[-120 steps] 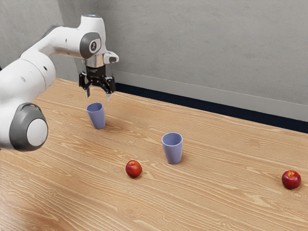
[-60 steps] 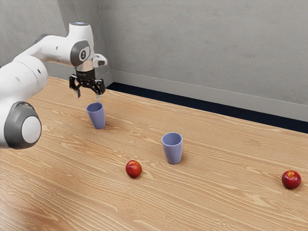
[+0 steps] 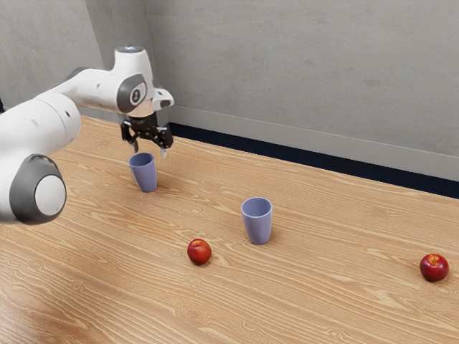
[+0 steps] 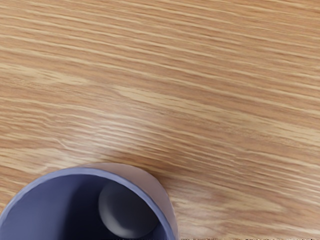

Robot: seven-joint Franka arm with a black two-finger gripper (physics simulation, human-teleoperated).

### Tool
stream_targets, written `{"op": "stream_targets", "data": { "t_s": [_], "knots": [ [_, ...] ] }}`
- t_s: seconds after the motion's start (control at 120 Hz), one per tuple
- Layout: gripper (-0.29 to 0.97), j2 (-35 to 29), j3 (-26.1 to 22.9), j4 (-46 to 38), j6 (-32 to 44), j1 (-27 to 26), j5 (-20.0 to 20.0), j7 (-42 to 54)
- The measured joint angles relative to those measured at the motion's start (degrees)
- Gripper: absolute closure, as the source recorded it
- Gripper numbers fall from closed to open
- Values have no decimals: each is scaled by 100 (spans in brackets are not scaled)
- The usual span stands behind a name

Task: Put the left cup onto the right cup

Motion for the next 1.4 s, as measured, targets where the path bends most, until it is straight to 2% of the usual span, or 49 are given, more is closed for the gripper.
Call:
{"op": "stream_targets", "data": {
  "t_s": [0.683,0.767,0.9,1.017,1.183,1.4],
  "knots": [
    [1,263,5,-269,681,9,8,-7],
    [14,261,20,-273,717,8,16,-4],
    [45,260,28,-274,751,-10,22,-3],
    [62,259,28,-274,764,-33,16,-25],
    [72,253,28,-275,772,-36,16,-59],
    [75,10,60,-363,740,-155,87,-89]
  ]
}}
